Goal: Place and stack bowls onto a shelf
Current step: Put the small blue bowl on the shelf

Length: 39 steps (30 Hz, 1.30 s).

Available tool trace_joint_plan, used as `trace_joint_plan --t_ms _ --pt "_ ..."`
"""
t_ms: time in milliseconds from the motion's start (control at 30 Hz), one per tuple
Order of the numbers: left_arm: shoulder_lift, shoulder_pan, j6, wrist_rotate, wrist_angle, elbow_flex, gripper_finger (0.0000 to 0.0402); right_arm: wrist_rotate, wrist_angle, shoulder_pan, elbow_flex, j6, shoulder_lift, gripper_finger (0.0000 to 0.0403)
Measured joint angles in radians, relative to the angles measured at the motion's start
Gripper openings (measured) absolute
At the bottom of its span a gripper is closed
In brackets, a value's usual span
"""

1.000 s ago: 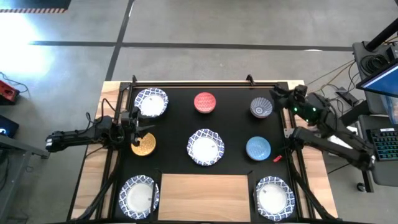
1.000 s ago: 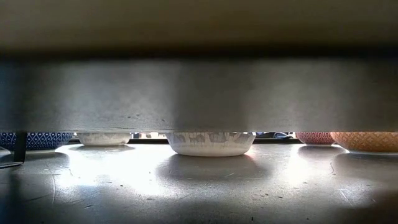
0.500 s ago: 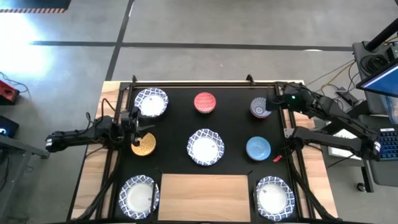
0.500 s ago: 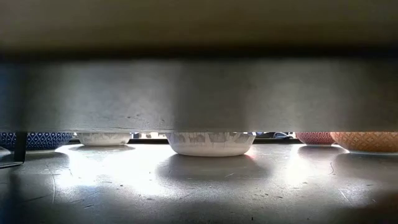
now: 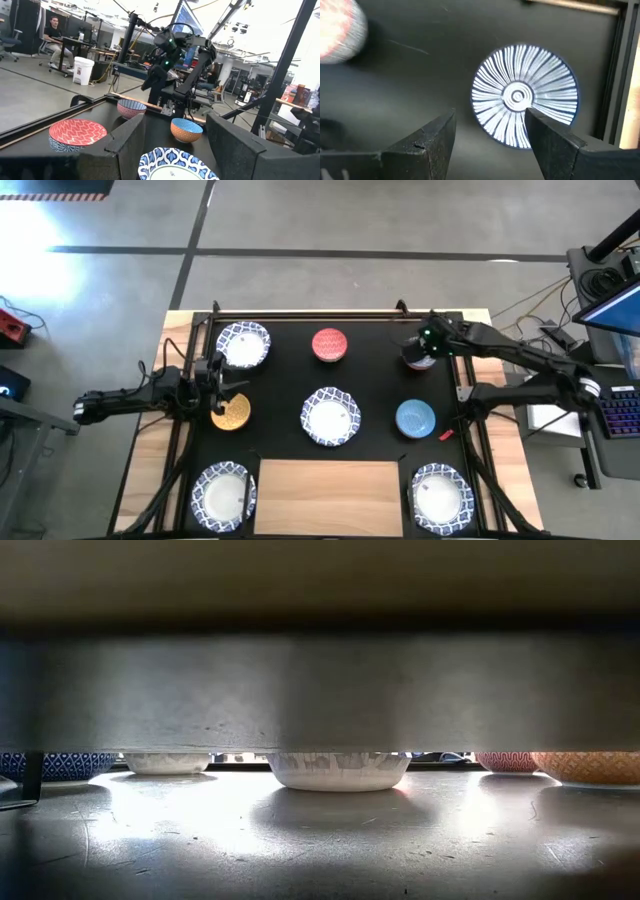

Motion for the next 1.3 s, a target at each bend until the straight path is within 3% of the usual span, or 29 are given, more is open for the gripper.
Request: trace_joint_plan --t_ms 267,900,1133,1300 --pt "0.000 0.000 0.000 0.000 0.000 0.000 0.0194 -0.078 0.002 0.014 -0.001 0.007 0.090 0.0224" --pt "0.000 0.000 0.000 0.000 0.000 0.000 0.0194 -0.065 0.075 0.072 -0.001 -0.030 0.294 0.0224" --pt "0.000 0.000 0.000 0.000 0.000 0.000 0.0194 -0.015 0.080 0.072 -0.001 -0.056 0.361 0.0223" --pt "0.000 0.000 0.000 0.000 0.000 0.000 0.0194 -0.014 0.086 0.072 -0.001 -0.064 0.403 0.0203"
